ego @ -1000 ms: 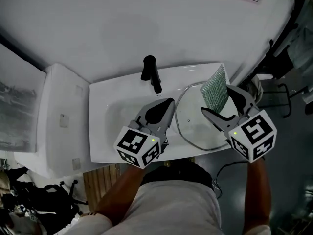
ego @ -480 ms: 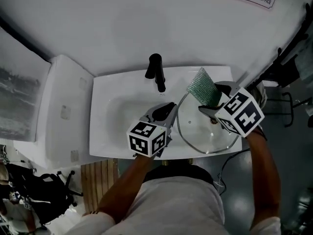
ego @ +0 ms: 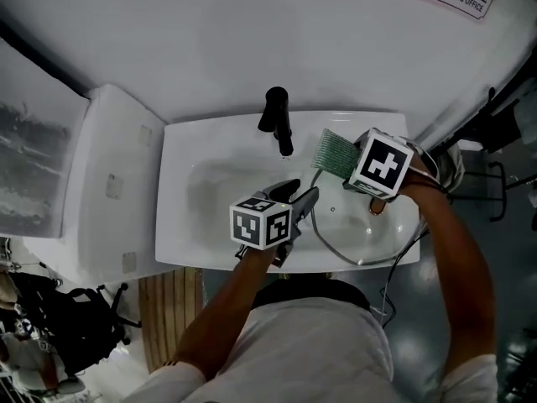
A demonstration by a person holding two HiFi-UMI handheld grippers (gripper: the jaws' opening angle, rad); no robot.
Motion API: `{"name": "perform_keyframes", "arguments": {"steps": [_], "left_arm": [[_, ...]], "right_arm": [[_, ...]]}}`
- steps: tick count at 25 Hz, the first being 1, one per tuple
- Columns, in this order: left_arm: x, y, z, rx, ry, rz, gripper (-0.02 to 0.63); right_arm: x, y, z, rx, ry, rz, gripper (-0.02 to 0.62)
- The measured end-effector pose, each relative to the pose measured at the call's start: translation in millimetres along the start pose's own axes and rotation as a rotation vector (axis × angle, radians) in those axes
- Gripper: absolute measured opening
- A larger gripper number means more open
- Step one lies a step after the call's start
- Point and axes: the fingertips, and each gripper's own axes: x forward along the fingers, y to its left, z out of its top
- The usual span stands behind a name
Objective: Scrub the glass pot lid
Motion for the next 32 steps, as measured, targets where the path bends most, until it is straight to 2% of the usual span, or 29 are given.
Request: {"name": "perform_keyframes", "arguments": {"steps": [5, 11, 15, 19, 24, 32], "left_arm": [[10, 4, -15, -0.067, 0.062, -0.044, 0.224], [19, 5, -26, -0.118, 0.106, -0.074, 0.225], [23, 5, -33, -0.139, 0.122, -0.083, 0.225], [26, 3, -33, -0.148, 0.119, -0.099, 0.203], [27, 3, -31, -0.155, 0.111, -0.112, 0.179], [24, 6, -32, -0.148, 0.103, -0.091, 0.164]], "right_arm": [[19, 1, -10, -0.04, 0.103, 0.052, 0.348], [34, 4, -15, -0.094, 0.191, 0.096, 0.348], [43, 6, -18, -0.126, 0.232, 0.105, 0.348], [47, 3, -20, -0.109, 0.231, 0.118, 0.348], [43, -9, -28, 0.01, 0.177, 0.133, 0.348], [21, -38, -65, 0.372, 0.015, 0.146, 0.348]]}}
